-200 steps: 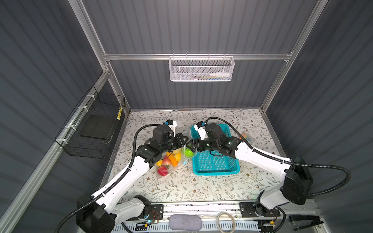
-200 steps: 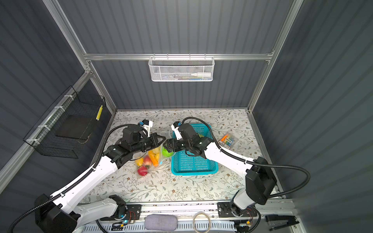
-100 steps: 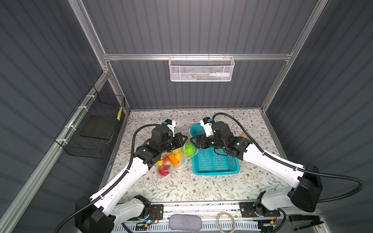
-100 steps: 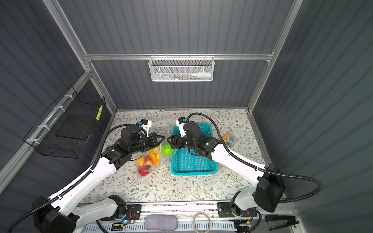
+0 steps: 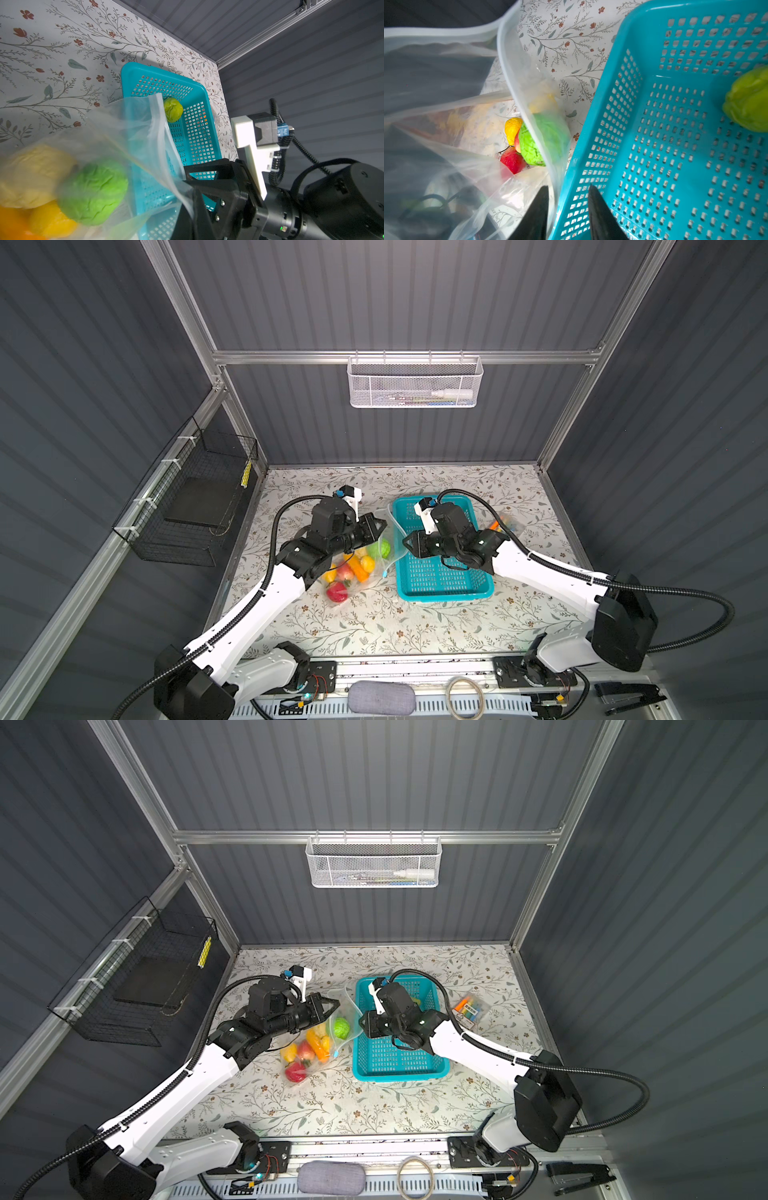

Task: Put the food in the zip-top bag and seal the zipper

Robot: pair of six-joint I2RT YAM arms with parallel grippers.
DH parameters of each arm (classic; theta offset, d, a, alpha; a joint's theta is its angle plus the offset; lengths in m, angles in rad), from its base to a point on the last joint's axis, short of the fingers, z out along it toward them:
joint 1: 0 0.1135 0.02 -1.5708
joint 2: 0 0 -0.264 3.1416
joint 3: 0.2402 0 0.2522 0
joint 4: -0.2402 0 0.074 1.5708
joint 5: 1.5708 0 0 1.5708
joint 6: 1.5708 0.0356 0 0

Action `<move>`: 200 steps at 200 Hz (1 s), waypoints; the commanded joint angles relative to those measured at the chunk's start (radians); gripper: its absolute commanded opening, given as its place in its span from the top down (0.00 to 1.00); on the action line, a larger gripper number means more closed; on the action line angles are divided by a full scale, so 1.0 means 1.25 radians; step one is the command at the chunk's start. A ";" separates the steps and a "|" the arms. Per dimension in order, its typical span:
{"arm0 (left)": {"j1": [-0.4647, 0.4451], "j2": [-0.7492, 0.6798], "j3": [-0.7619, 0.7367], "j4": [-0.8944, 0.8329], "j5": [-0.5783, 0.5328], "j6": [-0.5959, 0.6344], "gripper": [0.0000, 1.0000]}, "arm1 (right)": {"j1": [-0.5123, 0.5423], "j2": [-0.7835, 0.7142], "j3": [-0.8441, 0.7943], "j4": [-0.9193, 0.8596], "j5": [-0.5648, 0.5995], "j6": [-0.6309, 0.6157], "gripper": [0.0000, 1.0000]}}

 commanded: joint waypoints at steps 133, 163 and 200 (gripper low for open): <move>-0.004 -0.129 0.231 -0.281 -0.366 0.195 1.00 | 0.000 -0.083 0.156 0.030 -0.114 -0.014 1.00; -0.004 -0.170 0.236 -0.288 -0.431 0.215 1.00 | 0.000 -0.105 0.136 0.087 -0.129 -0.001 1.00; -0.004 -0.172 0.194 -0.297 -0.451 0.220 1.00 | -0.003 -0.134 0.087 0.215 -0.235 0.043 1.00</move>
